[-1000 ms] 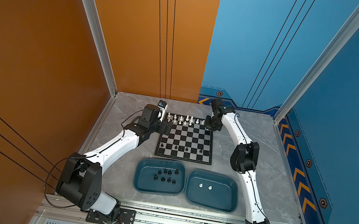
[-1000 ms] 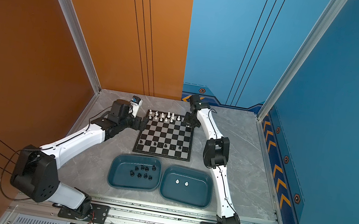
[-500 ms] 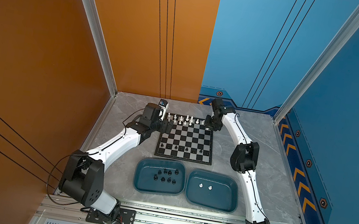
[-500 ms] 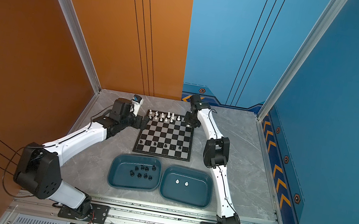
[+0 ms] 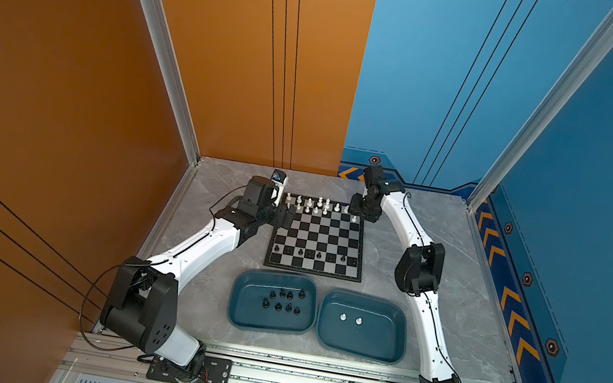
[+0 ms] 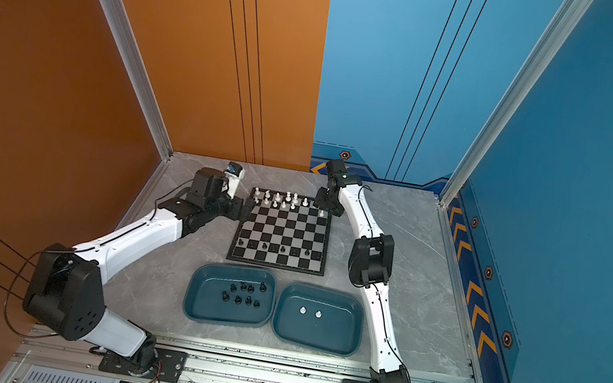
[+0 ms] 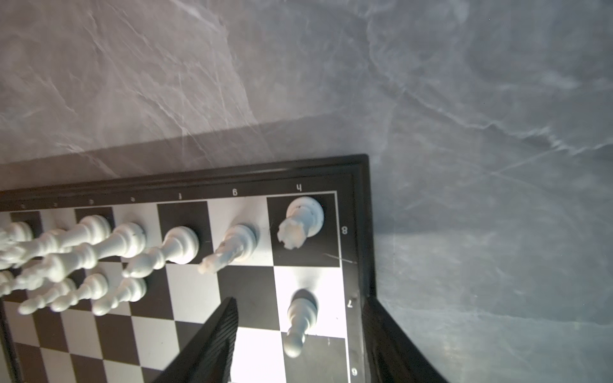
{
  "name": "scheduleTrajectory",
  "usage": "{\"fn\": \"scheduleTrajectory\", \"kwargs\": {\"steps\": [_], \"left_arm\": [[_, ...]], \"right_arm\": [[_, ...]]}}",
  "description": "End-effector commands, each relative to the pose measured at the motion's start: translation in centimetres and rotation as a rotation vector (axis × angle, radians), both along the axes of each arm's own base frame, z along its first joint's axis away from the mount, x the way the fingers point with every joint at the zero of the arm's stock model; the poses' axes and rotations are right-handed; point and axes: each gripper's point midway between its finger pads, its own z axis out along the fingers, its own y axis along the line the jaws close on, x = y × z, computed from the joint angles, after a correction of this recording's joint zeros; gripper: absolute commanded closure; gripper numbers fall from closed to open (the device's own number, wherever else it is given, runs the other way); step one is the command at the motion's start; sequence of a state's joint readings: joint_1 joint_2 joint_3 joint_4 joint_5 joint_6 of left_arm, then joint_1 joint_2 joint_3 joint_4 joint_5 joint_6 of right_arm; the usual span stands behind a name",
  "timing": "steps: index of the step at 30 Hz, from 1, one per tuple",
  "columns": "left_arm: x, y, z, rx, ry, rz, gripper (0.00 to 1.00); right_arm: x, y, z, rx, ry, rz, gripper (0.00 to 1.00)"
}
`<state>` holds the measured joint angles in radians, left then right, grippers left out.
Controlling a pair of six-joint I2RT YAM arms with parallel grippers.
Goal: Set up the chess pieces on the board
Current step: 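Move the right gripper back down into the tray of white pawns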
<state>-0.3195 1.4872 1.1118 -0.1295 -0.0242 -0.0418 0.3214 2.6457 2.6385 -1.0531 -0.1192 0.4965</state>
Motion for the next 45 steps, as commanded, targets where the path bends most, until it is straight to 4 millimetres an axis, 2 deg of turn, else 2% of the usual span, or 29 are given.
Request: {"fn": "scheduleTrajectory", "kwargs": {"steps": [1,5,9,12,13,15,16,17,20,23,26,27,32,38,45], "left_arm": [[0.4,0.1,2.3,-0.01,-0.057,-0.012,0.02],[-0.2,-0.2,2.7,-0.032,-0.072,-0.028,0.02],[-1.4,-0.9,3.1,-0.048,-0.084,-0.058,0.02],[-3.2,-1.9,3.6,-0.043,-0.099,-0.101,0.03],[-4.5,-2.3,2.2,-0.021,-0.072,-0.123,0.02],[-6.6,-3.1,1.8,0.006,-0.063,-0.156,0.02],[-7.9,-3.5,1.4,0.019,-0.055,-0.17,0.02],[-9.1,-3.9,1.2,0.023,-0.05,-0.184,0.02],[-13.2,-4.3,0.2,0.034,-0.013,-0.206,0.02],[-16.7,-4.2,-0.5,0.032,-0.001,-0.217,0.02],[-19.1,-3.6,-1.0,0.02,0.003,-0.207,0.02],[-19.7,-3.5,-1.0,0.011,0.002,-0.209,0.02],[-20.9,-2.8,-1.5,0.002,0.006,-0.208,0.02],[-21.0,-3.2,-2.3,0.008,0.018,-0.225,0.02],[-20.7,-3.6,-2.6,0.017,0.021,-0.237,0.02]], "right_arm": [[1.0,-1.7,8.7,0.036,-0.165,-0.033,0.36],[-1.3,-1.9,11.7,0.018,-0.176,-0.009,0.35],[-5.2,-2.1,13.3,-0.073,-0.161,0.032,0.38],[-9.6,-1.6,12.6,-0.144,-0.111,0.084,0.45],[-11.6,-1.6,13.2,-0.154,-0.111,0.099,0.47],[-14.6,-1.3,13.3,-0.173,-0.11,0.12,0.5],[-16.4,-1.2,13.0,-0.179,-0.105,0.13,0.51],[-18.6,-1.3,11.7,-0.19,-0.078,0.141,0.52],[-23.5,-1.7,10.1,-0.175,-0.048,0.132,0.54],[-27.6,-1.9,8.1,-0.162,-0.018,0.125,0.54],[-31.1,-2.0,5.6,-0.173,0.037,0.127,0.55],[-32.4,-1.3,5.0,-0.179,0.05,0.156,0.55],[-35.2,-0.5,2.4,-0.212,0.093,0.182,0.58],[-36.5,-0.5,0.3,-0.225,0.139,0.164,0.61],[-37.4,-1.1,-1.2,-0.238,0.185,0.155,0.61]]}}
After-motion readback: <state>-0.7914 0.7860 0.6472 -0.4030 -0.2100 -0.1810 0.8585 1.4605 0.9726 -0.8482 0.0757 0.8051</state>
